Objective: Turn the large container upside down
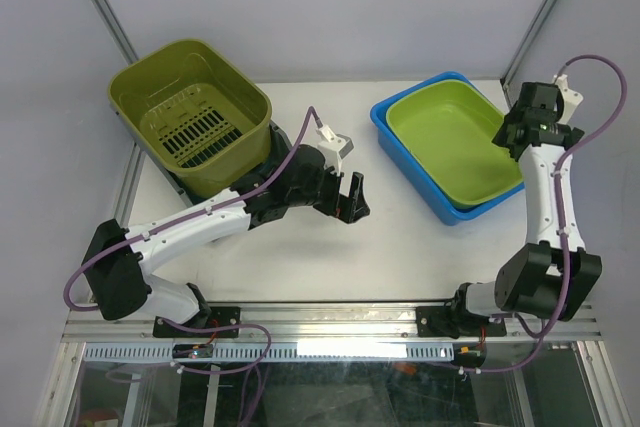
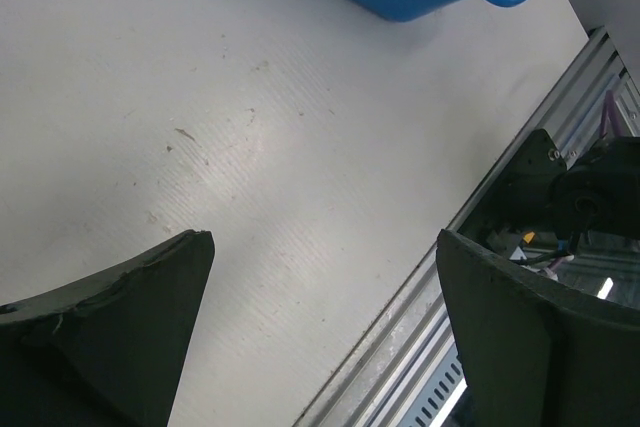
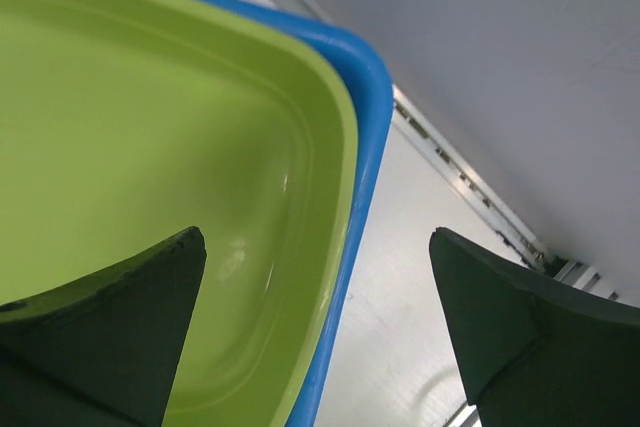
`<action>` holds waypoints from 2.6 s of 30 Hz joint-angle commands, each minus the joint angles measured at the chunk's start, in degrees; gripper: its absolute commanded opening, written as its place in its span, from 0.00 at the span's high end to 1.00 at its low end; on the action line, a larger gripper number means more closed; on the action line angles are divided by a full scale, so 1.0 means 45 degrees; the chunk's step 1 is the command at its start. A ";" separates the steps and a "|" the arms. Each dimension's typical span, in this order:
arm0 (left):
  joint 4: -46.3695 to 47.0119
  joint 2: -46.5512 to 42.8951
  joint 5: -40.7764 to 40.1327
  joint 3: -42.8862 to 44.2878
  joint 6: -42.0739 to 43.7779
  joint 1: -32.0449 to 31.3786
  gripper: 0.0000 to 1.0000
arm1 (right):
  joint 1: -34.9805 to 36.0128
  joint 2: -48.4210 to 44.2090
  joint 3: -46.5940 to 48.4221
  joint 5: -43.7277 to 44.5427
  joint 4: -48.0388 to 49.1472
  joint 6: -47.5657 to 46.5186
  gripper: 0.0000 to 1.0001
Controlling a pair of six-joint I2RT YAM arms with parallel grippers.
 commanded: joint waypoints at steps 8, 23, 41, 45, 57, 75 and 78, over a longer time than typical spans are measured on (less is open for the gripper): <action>0.0315 -0.0067 0.0355 0.0721 -0.0430 -0.0169 0.01 | -0.1331 0.2742 0.1828 -0.1442 0.1998 -0.1668 0.02; -0.0044 0.0023 0.0434 0.0985 -0.0539 -0.0188 0.01 | -0.2083 0.4576 0.1983 -0.3590 0.2104 -0.1732 0.01; -0.0040 0.0010 0.0319 0.0798 -0.0520 -0.0217 0.01 | -0.2389 0.3669 0.1550 -0.6642 0.1543 -0.0721 0.32; 0.0015 -0.0109 0.0270 0.0622 -0.0466 -0.0224 0.01 | -0.2506 0.3566 0.1302 -0.6691 0.1529 -0.0594 0.47; 0.0015 -0.0458 0.0194 0.0951 -0.0424 -0.0210 0.01 | -0.2671 0.1976 0.1248 -0.7198 0.1153 -0.0335 1.00; -0.1689 -0.1548 -0.0503 0.4767 0.0343 -0.0218 0.01 | -0.2671 -0.2748 0.2543 -0.8257 -0.0044 0.0020 1.00; -0.1843 -0.1686 -0.0620 0.5153 0.0487 -0.0201 0.01 | -0.2671 -0.3131 0.3124 -0.8266 -0.0551 -0.0028 1.00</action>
